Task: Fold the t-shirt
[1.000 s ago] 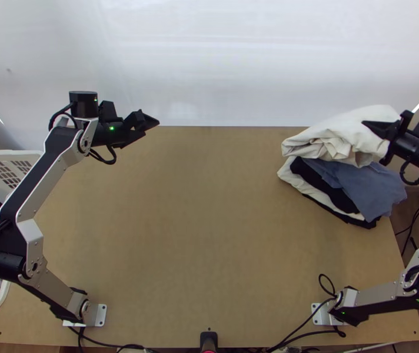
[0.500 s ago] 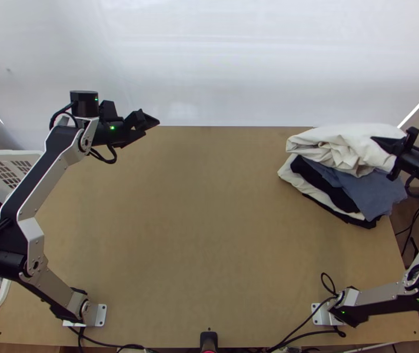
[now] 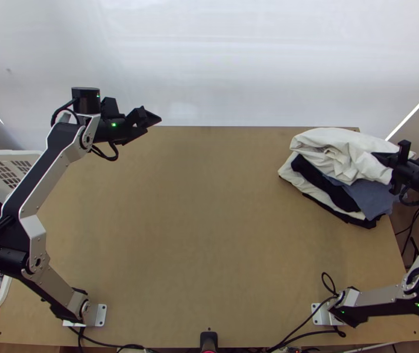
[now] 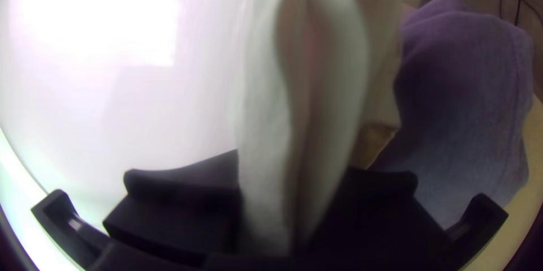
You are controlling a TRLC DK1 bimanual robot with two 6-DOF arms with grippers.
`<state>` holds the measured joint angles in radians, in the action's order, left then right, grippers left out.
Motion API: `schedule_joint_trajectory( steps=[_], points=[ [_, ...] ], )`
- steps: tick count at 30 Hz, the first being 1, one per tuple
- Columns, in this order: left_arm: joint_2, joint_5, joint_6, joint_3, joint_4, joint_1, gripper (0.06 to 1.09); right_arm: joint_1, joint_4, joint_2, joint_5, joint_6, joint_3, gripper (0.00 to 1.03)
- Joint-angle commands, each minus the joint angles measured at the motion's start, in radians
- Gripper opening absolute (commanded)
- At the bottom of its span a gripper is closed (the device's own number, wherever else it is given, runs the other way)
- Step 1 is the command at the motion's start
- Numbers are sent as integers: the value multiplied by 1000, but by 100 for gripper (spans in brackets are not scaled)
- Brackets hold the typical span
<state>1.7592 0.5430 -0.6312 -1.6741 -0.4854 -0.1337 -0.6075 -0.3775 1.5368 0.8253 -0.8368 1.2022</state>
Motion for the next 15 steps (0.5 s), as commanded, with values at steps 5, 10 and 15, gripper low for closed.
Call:
schedule_joint_trajectory(
  steps=[5,10,15],
  points=[
    [2,-2,-1,-1,-2,0,105,5,-24,-75,-155,153,-46,3],
    [2,-2,-1,-3,-2,0,105,32,-24,-130,-209,245,-84,3],
    [2,-2,1,-4,-2,0,105,34,-23,-147,-226,304,-84,3]
  ],
)
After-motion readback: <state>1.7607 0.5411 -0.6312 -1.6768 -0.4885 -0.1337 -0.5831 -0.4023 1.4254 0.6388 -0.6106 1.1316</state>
